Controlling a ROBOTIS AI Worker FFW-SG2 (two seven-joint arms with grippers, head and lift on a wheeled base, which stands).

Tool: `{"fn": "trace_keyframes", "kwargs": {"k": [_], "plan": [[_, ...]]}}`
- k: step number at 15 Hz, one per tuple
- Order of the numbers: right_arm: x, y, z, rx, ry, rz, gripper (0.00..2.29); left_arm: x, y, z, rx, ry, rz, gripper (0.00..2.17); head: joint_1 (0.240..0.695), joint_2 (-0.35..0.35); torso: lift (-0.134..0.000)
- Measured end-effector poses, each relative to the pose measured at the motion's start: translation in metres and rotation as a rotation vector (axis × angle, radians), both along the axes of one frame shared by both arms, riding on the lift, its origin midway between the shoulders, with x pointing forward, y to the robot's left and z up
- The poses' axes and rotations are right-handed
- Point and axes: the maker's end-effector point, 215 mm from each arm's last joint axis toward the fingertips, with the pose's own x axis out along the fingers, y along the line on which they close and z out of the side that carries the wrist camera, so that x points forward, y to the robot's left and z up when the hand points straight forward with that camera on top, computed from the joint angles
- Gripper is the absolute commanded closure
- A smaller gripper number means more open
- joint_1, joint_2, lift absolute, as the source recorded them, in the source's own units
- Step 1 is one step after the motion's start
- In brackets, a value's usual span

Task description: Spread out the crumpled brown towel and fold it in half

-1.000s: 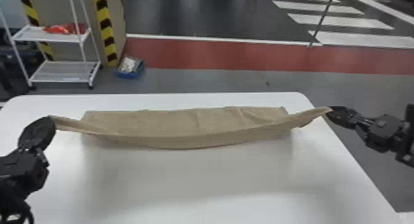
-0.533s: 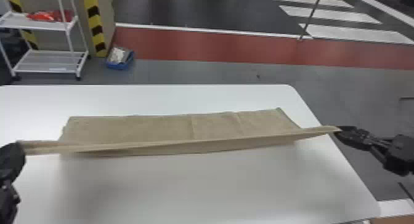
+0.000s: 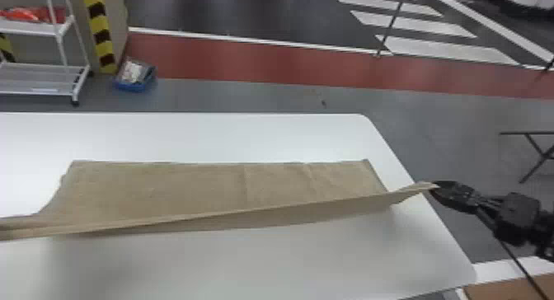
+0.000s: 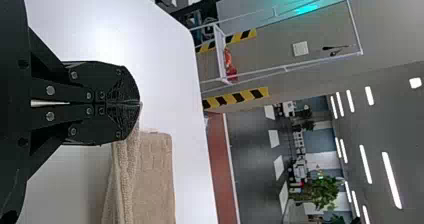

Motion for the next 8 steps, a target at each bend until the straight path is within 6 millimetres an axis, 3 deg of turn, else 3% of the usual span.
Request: {"fn": "trace_keyframes", "kwargs": {"k": [5, 8], "plan": [[0.030, -0.005, -0.004, -0.054, -0.015, -0.052, 2.12, -0.029, 0.009, -0.018, 0.074, 0.147, 0.031, 1.45, 0.695, -0.253, -0.125], [0.045, 0.003, -0.003, -0.057, -0.032, -0.049, 2.12, -0.035, 0.020, -0.010, 0.096, 0.152, 0.051, 1.44, 0.695, -0.232, -0.125]]}}
